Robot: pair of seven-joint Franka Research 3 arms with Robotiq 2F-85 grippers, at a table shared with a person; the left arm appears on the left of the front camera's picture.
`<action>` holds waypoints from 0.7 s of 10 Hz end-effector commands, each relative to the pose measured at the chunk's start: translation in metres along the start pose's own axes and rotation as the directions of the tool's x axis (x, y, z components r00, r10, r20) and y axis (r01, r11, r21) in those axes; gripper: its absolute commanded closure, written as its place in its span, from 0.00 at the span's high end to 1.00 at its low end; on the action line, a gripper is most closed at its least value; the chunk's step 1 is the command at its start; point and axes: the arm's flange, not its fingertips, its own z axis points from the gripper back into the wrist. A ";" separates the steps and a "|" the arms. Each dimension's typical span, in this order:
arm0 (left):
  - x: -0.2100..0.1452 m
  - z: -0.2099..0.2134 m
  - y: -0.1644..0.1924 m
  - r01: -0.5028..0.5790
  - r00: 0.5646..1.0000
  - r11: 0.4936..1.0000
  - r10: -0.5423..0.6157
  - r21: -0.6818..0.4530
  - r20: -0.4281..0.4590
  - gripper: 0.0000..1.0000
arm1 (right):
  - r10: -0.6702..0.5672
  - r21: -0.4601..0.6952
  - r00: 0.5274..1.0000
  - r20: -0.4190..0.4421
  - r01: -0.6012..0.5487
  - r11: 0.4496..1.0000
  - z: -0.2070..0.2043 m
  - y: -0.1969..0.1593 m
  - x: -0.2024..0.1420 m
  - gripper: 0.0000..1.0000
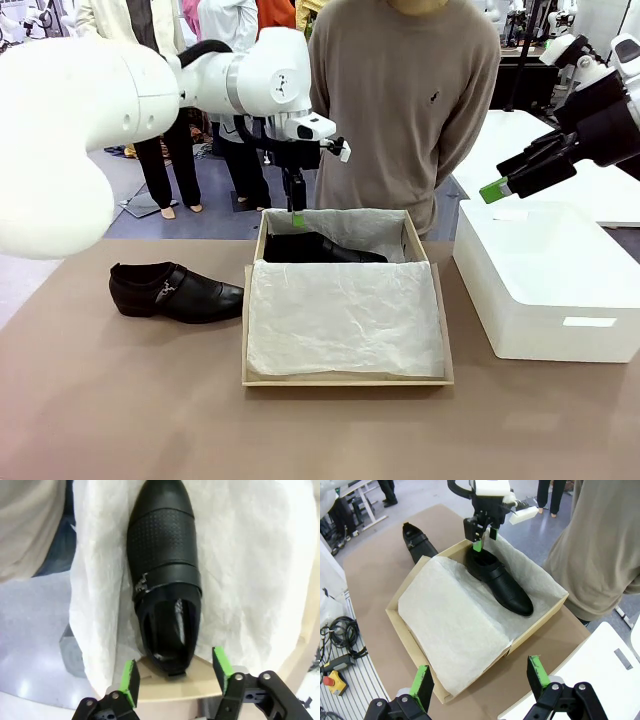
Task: Pack the shoes into the box.
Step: Place one shoe of the Shoes into the Shoes Box, then place the other shoe of the Shoes into the Shoes Box.
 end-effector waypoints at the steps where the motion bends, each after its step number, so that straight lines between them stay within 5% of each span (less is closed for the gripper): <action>1: -0.009 0.013 -0.014 -0.011 0.999 1.000 0.011 0.007 -0.035 1.00 | -0.002 0.000 1.000 0.004 0.002 1.000 0.000 -0.001 0.000 1.00; 7: -0.004 0.020 -0.009 0.000 1.000 1.000 0.000 0.003 -0.006 1.00 | -0.002 0.000 1.000 0.004 0.002 1.000 0.000 -0.001 0.000 1.00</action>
